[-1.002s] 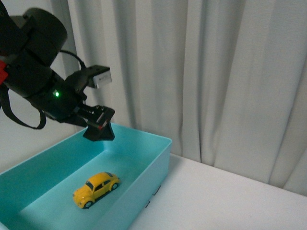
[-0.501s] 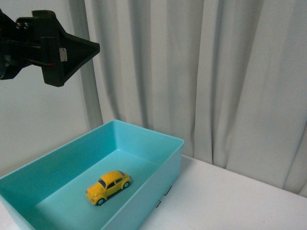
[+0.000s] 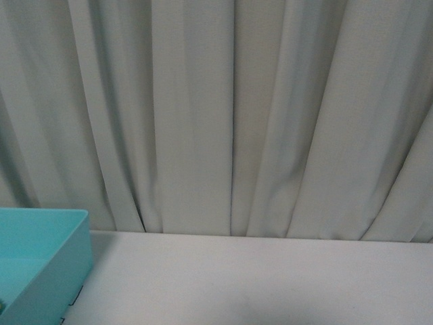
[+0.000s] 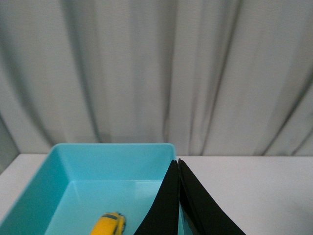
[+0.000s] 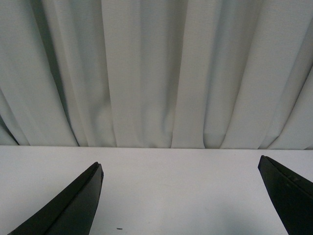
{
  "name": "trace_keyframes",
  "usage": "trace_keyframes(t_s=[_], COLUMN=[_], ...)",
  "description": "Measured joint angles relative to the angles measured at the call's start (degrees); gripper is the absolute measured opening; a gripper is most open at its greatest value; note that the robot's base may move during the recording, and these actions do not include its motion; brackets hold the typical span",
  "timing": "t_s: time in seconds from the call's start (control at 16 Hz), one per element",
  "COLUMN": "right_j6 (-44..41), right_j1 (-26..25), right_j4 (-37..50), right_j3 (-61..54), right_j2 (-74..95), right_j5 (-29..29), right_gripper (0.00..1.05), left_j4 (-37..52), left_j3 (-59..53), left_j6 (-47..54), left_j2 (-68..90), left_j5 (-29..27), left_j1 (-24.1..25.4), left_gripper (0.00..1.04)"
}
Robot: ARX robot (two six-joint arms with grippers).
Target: Wind up and store yellow beetle toy
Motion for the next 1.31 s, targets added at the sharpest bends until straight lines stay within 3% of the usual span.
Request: trace_keyframes(t_s=[0.88, 0.94, 1.0, 1.31], right_j6=[0.0, 0.0, 0.0, 0.0], right_j1=[0.0, 0.0, 0.0, 0.0], right_j4=[0.0, 0.0, 0.0, 0.0], right_j3=[0.0, 0.0, 0.0, 0.0], right_j2=[0.0, 0.0, 0.0, 0.0], right_j5=[0.0, 0.0, 0.1, 0.0], right_gripper=[0.98, 0.98, 0.98, 0.98], left_j4=[-8.0, -10.1, -18.8, -18.5], left_j3=[-6.2, -6.1, -6.1, -6.1], left_j6=[0.0, 0.0, 0.0, 0.0], left_j2=[-15.1, -16.5, -22.7, -25.2], left_j5=[-0.9, -0.9, -0.8, -0.9], left_j1=[0.5, 0.5, 0.5, 0.4], left_gripper=[0.02, 0.02, 0.02, 0.02])
